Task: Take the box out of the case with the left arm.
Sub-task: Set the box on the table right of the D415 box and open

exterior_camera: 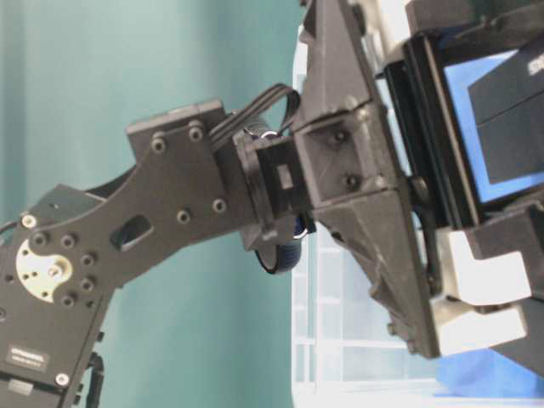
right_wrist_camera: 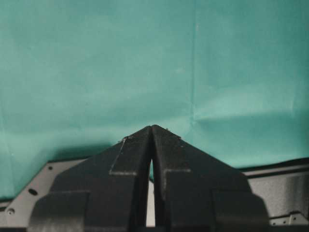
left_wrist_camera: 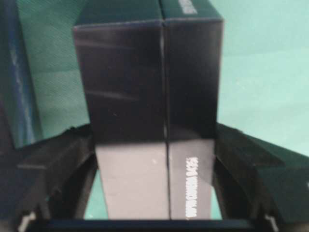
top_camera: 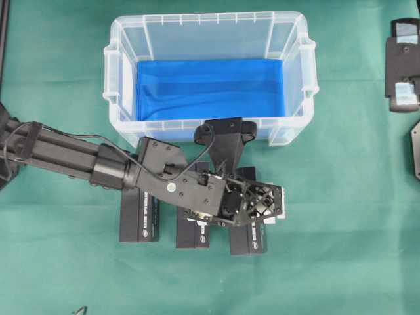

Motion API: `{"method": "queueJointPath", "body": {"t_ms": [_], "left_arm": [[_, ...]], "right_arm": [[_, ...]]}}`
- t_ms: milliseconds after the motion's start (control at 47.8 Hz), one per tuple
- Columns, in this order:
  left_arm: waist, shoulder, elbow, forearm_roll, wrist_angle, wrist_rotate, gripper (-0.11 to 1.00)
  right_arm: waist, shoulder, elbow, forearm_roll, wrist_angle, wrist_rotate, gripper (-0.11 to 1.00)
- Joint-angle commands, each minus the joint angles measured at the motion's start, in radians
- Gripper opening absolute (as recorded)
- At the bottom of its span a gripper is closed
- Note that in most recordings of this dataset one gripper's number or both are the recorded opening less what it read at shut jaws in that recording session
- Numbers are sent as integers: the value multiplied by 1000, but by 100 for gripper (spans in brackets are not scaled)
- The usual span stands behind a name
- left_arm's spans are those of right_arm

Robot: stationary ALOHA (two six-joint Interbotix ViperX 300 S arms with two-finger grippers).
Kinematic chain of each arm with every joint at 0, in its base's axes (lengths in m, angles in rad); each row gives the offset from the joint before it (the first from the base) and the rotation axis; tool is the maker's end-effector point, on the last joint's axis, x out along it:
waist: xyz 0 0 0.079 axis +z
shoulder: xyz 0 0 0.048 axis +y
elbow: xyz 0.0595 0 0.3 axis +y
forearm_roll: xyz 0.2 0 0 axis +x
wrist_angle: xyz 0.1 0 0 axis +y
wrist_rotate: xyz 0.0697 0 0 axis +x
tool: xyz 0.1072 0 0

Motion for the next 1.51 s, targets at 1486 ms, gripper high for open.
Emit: {"method": "queueJointPath", "body": {"t_ms": [1486], "left_arm": [[78,-141,-114,-17,178,106,87]], "right_arm": [[2,2,-9,-5,-6,-5,3]]}}
